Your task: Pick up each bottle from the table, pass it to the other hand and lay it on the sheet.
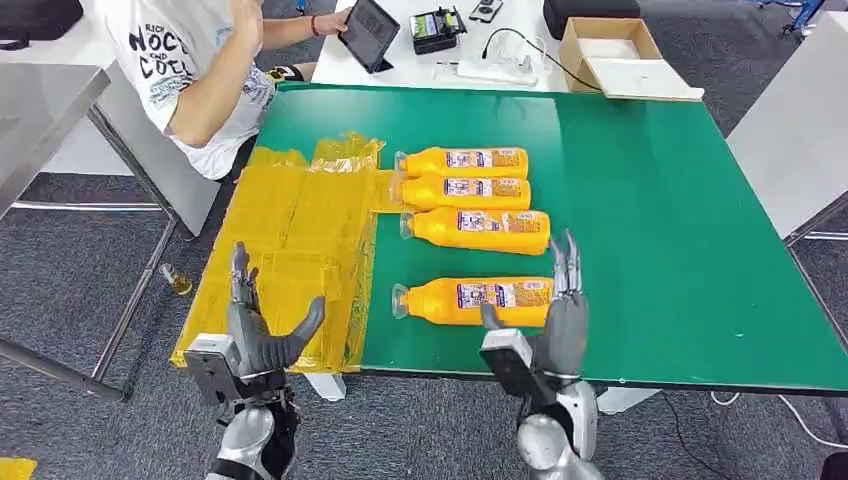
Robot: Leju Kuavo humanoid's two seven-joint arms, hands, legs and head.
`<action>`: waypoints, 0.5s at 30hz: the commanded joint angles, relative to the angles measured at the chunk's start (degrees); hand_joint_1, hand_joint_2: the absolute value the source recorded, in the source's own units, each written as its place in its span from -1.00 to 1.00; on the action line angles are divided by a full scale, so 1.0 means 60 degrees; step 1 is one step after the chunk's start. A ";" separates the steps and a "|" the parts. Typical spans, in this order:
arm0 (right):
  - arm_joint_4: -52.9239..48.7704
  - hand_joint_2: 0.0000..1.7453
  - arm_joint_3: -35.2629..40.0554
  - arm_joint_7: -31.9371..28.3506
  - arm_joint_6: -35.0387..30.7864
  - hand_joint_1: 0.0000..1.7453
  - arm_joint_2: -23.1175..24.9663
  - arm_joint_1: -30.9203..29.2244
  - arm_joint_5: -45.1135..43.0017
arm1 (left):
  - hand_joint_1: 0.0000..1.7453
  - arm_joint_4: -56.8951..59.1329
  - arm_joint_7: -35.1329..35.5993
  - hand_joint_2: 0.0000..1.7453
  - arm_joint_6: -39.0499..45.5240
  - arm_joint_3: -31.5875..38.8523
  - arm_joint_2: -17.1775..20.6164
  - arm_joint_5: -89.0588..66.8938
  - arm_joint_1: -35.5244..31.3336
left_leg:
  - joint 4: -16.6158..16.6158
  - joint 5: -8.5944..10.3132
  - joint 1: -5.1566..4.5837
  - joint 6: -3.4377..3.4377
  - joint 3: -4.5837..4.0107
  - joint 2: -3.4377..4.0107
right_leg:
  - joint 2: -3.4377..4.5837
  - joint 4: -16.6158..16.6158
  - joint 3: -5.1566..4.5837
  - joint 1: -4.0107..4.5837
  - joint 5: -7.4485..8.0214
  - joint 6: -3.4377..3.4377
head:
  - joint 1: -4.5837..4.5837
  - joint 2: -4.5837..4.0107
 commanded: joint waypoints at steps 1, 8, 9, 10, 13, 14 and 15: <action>0.1555 1.00 -0.0179 0.0818 0.1003 -1.00 -0.1071 -0.1306 0.0791 | -1.00 0.1085 0.0051 1.00 -0.0046 -0.0064 0.0276 -0.0378 -0.0557 | -0.0019 -0.0003 -0.0003 0.0015 0.0044 0.0010 | -0.0008 -0.0021 0.0044 0.0004 -0.0002 -0.0014 | 0.0004 0.0000; 0.3048 1.00 0.0419 0.1835 0.3159 -1.00 -0.1678 -0.2236 0.0991 | -1.00 0.1221 0.0145 1.00 -0.0346 0.0163 0.0272 -0.0608 -0.0601 | -0.0019 -0.0011 -0.0003 0.0022 0.0063 0.0031 | 0.0009 -0.0024 0.0061 0.0007 -0.0002 -0.0018 | 0.0000 0.0000; 0.3048 1.00 0.0419 0.1835 0.3159 -1.00 -0.1678 -0.2236 0.0991 | -1.00 0.1221 0.0145 1.00 -0.0346 0.0163 0.0272 -0.0608 -0.0601 | -0.0014 -0.0007 -0.0006 0.0018 0.0041 0.0028 | 0.0010 -0.0015 0.0038 0.0002 0.0001 -0.0013 | 0.0000 0.0000; 0.3257 1.00 0.0508 0.1840 0.3354 -1.00 -0.1718 -0.2312 0.0945 | -1.00 0.1251 0.0146 1.00 -0.0399 0.0179 0.0267 -0.0624 -0.0569 | -0.0022 -0.0010 -0.0006 0.0023 0.0060 0.0034 | 0.0009 -0.0024 0.0059 0.0005 -0.0001 -0.0018 | 0.0004 0.0000; 0.3720 1.00 0.0761 0.1490 0.4196 -1.00 -0.1712 -0.2496 0.0338 | -1.00 0.1433 0.0115 1.00 -0.0500 0.0226 0.0280 -0.0719 -0.0572 | -0.0016 -0.0008 -0.0003 0.0016 0.0042 0.0027 | 0.0009 -0.0018 0.0043 0.0005 -0.0001 -0.0015 | 0.0000 0.0000; 0.3865 1.00 0.0855 0.1338 0.4464 -1.00 -0.1695 -0.2557 0.0114 | -1.00 0.1513 0.0105 1.00 -0.0519 0.0237 0.0291 -0.0730 -0.0599 | -0.0024 -0.0010 -0.0003 0.0020 0.0059 0.0030 | 0.0005 -0.0026 0.0061 0.0008 -0.0003 -0.0021 | 0.0000 0.0000; 0.3918 1.00 0.0917 0.1285 0.4555 -1.00 -0.1704 -0.2590 0.0053 | -1.00 0.1540 0.0098 1.00 -0.0523 0.0245 0.0296 -0.0738 -0.0613 | -0.0018 -0.0005 -0.0006 0.0014 0.0036 0.0025 | 0.0009 -0.0016 0.0035 0.0001 0.0001 -0.0013 | 0.0000 0.0000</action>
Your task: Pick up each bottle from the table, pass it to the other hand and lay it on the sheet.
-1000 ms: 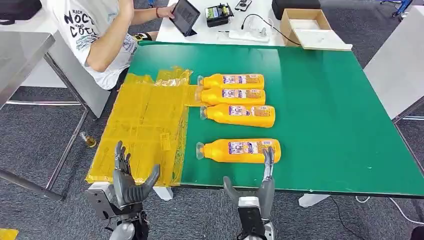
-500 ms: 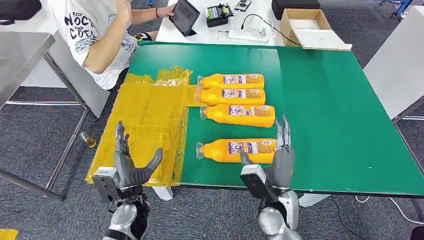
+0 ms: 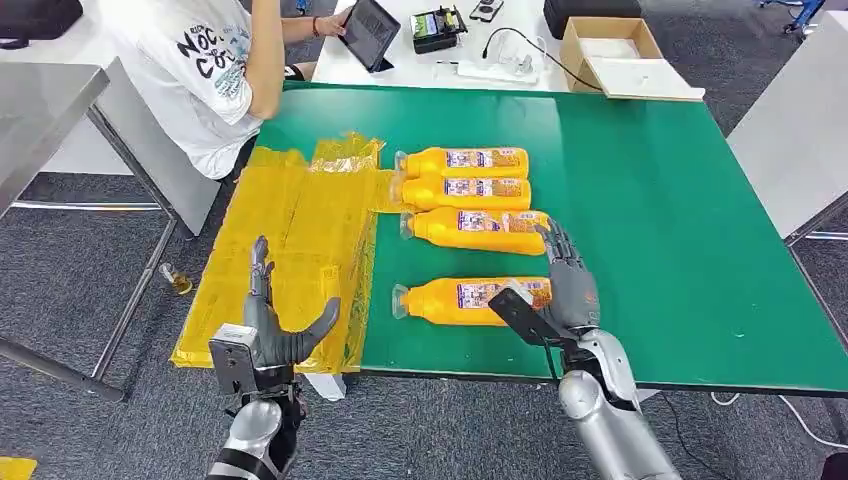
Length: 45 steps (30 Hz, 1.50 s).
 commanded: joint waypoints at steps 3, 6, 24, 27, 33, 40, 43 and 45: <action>0.2312 1.00 0.1406 -0.0937 0.1811 -1.00 -0.0367 -0.1222 -0.1214 | -1.00 0.1224 -0.0033 1.00 -0.0219 0.0268 0.0284 -0.0107 -0.0470 | -0.0021 -0.0012 -0.0004 0.0014 0.0060 0.0039 | 0.0019 -0.0018 0.0048 0.0005 -0.0003 -0.0021 | -0.0004 0.0000; 0.2307 1.00 0.1413 -0.0935 0.1812 -1.00 -0.0356 -0.1239 -0.1212 | -1.00 0.1228 -0.0034 1.00 -0.0219 0.0268 0.0283 -0.0107 -0.0471 | -0.0026 -0.0016 -0.0005 0.0020 0.0080 0.0040 | 0.0012 -0.0022 0.0068 0.0007 -0.0009 -0.0027 | 0.0000 0.0000; 0.3734 1.00 0.3347 -0.0748 0.2719 -1.00 -0.0603 -0.2853 -0.1567 | -1.00 0.1343 -0.0173 1.00 -0.0023 0.0324 0.0329 -0.0051 -0.0555 | -0.0018 -0.0012 -0.0008 0.0021 0.0064 0.0034 | 0.0007 -0.0014 0.0054 0.0003 -0.0009 -0.0024 | 0.0000 0.0000; 0.3862 1.00 0.3589 -0.0567 0.2887 -1.00 -0.0761 -0.3047 -0.1653 | -1.00 0.1419 -0.0201 1.00 0.0059 0.0340 0.0330 -0.0099 -0.0564 | -0.0018 -0.0015 -0.0006 0.0022 0.0072 0.0043 | 0.0014 -0.0016 0.0060 0.0005 -0.0008 -0.0025 | 0.0000 0.0000; 0.4121 1.00 0.3995 -0.0298 0.3158 -1.00 -0.1000 -0.3208 -0.1725 | -1.00 0.1512 -0.0183 1.00 0.0089 0.0385 0.0325 -0.0092 -0.0589 | -0.0016 -0.0010 -0.0006 0.0018 0.0059 0.0024 | 0.0001 -0.0013 0.0052 0.0003 -0.0008 -0.0021 | 0.0000 0.0000; 0.4199 1.00 0.4058 -0.0207 0.3175 -1.00 -0.1025 -0.3230 -0.1779 | -1.00 0.1520 -0.0170 1.00 0.0085 0.0372 0.0327 -0.0096 -0.0591 | -0.0019 -0.0014 -0.0007 0.0022 0.0073 0.0032 | 0.0003 -0.0016 0.0063 0.0005 -0.0011 -0.0027 | 0.0000 0.0000; 0.4199 1.00 0.4058 -0.0207 0.3175 -1.00 -0.1025 -0.3230 -0.1779 | -1.00 0.1520 -0.0170 1.00 0.0085 0.0372 0.0327 -0.0096 -0.0591 | -0.0019 -0.0014 -0.0007 0.0022 0.0073 0.0032 | 0.0003 -0.0016 0.0063 0.0005 -0.0011 -0.0027 | 0.0000 0.0000; 0.4217 1.00 0.4086 -0.0185 0.3182 -1.00 -0.1032 -0.3242 -0.1785 | -1.00 0.1523 -0.0166 1.00 0.0084 0.0366 0.0324 -0.0097 -0.0589 | -0.0021 -0.0014 -0.0007 0.0023 0.0076 0.0033 | 0.0003 -0.0018 0.0066 0.0005 -0.0011 -0.0028 | 0.0000 0.0000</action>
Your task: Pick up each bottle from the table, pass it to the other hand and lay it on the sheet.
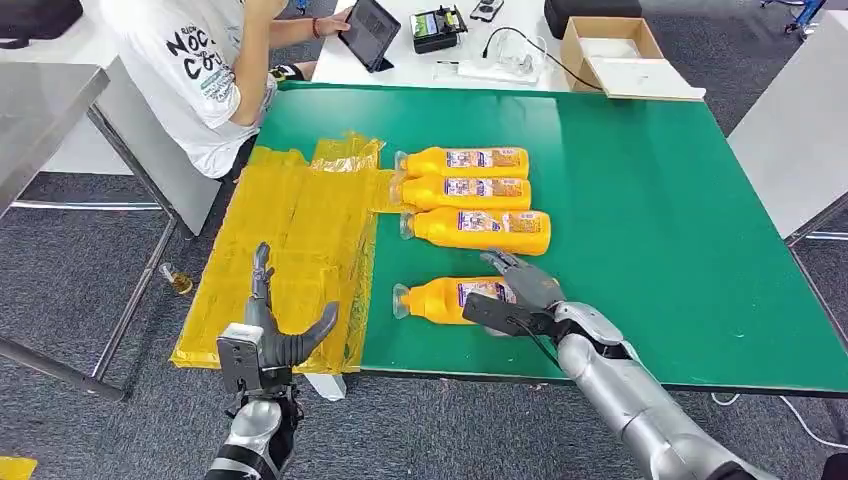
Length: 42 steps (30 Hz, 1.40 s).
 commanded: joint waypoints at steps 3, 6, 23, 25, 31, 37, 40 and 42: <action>0.1665 1.00 0.1243 0.0302 0.0422 -1.00 -0.0176 -0.0881 -0.0279 | -1.00 0.0881 0.0032 1.00 0.0236 -0.0020 0.0204 -0.0186 -0.0388 | -0.0031 -0.0018 -0.0007 0.0028 0.0095 0.0034 | -0.0003 -0.0029 0.0089 0.0008 -0.0014 -0.0033 | 0.0000 0.0000; 0.1793 1.00 0.1347 0.0334 0.0595 -1.00 -0.0170 -0.0953 -0.0348 | -1.00 0.0928 0.0037 1.00 0.0211 -0.0027 0.0206 -0.0168 -0.0407 | -0.0016 -0.0005 -0.0005 0.0016 0.0047 0.0013 | -0.0007 -0.0015 0.0043 0.0003 -0.0006 -0.0017 | 0.0000 0.0000; 0.2838 1.00 0.2562 0.0463 0.1901 0.72 -0.0207 -0.1755 -0.0786 | -1.00 0.1458 0.0019 1.00 0.0164 -0.0066 0.0158 0.0083 -0.0689 | -0.0028 -0.0002 -0.0004 0.0026 0.0096 0.0008 | -0.0023 -0.0031 0.0094 0.0008 -0.0007 -0.0028 | 0.0000 0.0000; 0.2978 1.00 0.2743 0.0480 0.1939 1.00 -0.0164 -0.1765 -0.0831 | -1.00 0.1526 0.0023 1.00 0.0182 -0.0085 0.0149 0.0120 -0.0729 | -0.0022 -0.0001 -0.0004 0.0023 0.0085 0.0005 | -0.0021 -0.0024 0.0085 0.0006 -0.0006 -0.0023 | 0.0000 0.0000; 0.3061 1.00 0.2866 0.0481 0.1929 1.00 -0.0122 -0.1751 -0.0896 | -1.00 0.1561 0.0024 1.00 0.0192 -0.0099 0.0144 0.0148 -0.0737 | -0.0018 0.0000 -0.0001 0.0017 0.0096 0.0001 | -0.0019 -0.0021 0.0095 0.0007 -0.0005 -0.0019 | 0.0000 0.0000; 0.3055 1.00 0.3030 0.0571 0.1964 1.00 -0.0112 -0.1863 -0.0867 | -1.00 0.1538 0.0035 1.00 0.0222 -0.0107 0.0166 0.0148 -0.0700 | -0.0017 -0.0001 0.0000 0.0016 0.0100 0.0005 | -0.0015 -0.0020 0.0096 0.0007 -0.0004 -0.0018 | 0.0000 0.0000; 0.2538 1.00 0.2637 -0.0007 0.1008 1.00 -0.0088 -0.1569 -0.1295 | -1.00 0.1393 0.0010 1.00 0.0207 -0.0062 0.0189 0.0181 -0.0616 | -0.0021 0.0000 0.0000 0.0019 0.0108 0.0003 | -0.0021 -0.0023 0.0105 0.0008 -0.0006 -0.0023 | 0.0003 0.0000; 0.1874 1.00 0.2188 -0.0295 -0.0108 1.00 -0.0009 -0.0980 -0.1458 | -1.00 0.1163 0.0009 1.00 0.0137 -0.0042 0.0196 0.0203 -0.0477 | -0.0023 -0.0002 0.0003 0.0017 0.0112 0.0005 | -0.0017 -0.0029 0.0109 0.0012 -0.0004 -0.0021 | -0.0004 0.0000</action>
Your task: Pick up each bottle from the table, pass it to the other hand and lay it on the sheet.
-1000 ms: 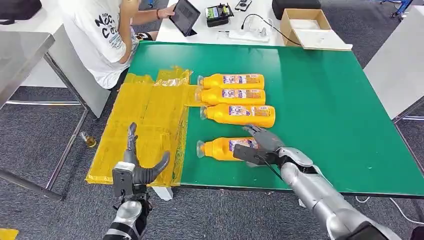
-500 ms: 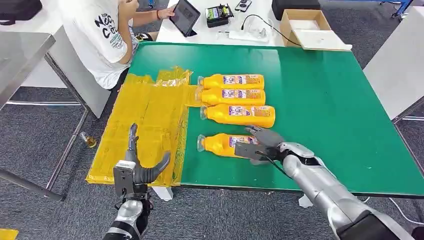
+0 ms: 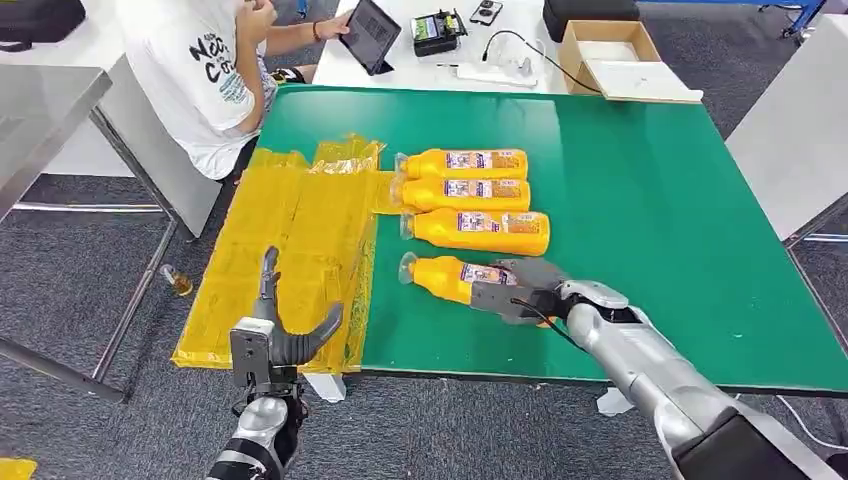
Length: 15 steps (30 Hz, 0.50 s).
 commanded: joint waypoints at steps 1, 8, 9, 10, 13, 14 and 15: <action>-0.0540 1.00 -0.0179 -0.0688 -0.1922 1.00 0.0129 0.0996 -0.0520 | -1.00 0.0137 0.0019 1.00 -0.0098 -0.0034 0.0191 0.0089 -0.0041 | -0.0039 -0.0007 0.0005 0.0019 0.0066 0.0006 | -0.0022 -0.0044 0.0073 0.0016 -0.0008 -0.0027 | 0.0004 0.0000; -0.0644 1.00 -0.0207 -0.0644 -0.1930 1.00 0.0046 0.1006 -0.0510 | -1.00 0.0103 0.0033 1.00 -0.0104 -0.0033 0.0185 0.0091 -0.0023 | -0.0011 -0.0005 0.0002 0.0008 0.0020 0.0011 | -0.0008 -0.0010 0.0018 0.0008 -0.0001 -0.0015 | 0.0000 0.0000; -0.0644 1.00 -0.0207 -0.0644 -0.1930 1.00 0.0046 0.1006 -0.0510 | -1.00 0.0103 0.0033 1.00 -0.0104 -0.0033 0.0185 0.0091 -0.0023 | -0.0018 -0.0006 -0.0001 0.0015 0.0036 0.0012 | -0.0014 -0.0016 0.0034 0.0008 -0.0004 -0.0022 | 0.0000 0.0000; -0.0644 1.00 -0.0207 -0.0644 -0.1930 1.00 0.0046 0.1006 -0.0510 | -1.00 0.0103 0.0033 1.00 -0.0104 -0.0033 0.0185 0.0091 -0.0023 | -0.0014 -0.0006 0.0000 0.0011 0.0027 0.0015 | -0.0007 -0.0013 0.0023 0.0007 -0.0002 -0.0018 | 0.0004 0.0000; -0.0644 1.00 -0.0207 -0.0644 -0.1930 1.00 0.0046 0.1006 -0.0510 | -1.00 0.0103 0.0033 1.00 -0.0104 -0.0033 0.0185 0.0091 -0.0023 | -0.0015 -0.0009 0.0001 0.0012 0.0033 0.0017 | -0.0005 -0.0014 0.0028 0.0009 -0.0003 -0.0019 | 0.0000 0.0000; -0.0644 1.00 -0.0207 -0.0644 -0.1930 1.00 0.0046 0.1006 -0.0510 | -1.00 0.0103 0.0033 1.00 -0.0104 -0.0033 0.0185 0.0091 -0.0023 | -0.0022 -0.0009 -0.0002 0.0016 0.0043 0.0020 | -0.0008 -0.0020 0.0036 0.0007 -0.0004 -0.0023 | 0.0000 0.0000; -0.0644 1.00 -0.0207 -0.0644 -0.1930 1.00 0.0046 0.1006 -0.0510 | -1.00 0.0103 0.0033 1.00 -0.0104 -0.0033 0.0185 0.0091 -0.0023 | -0.0029 -0.0011 0.0000 0.0021 0.0057 0.0025 | -0.0010 -0.0029 0.0051 0.0012 -0.0005 -0.0030 | 0.0000 0.0000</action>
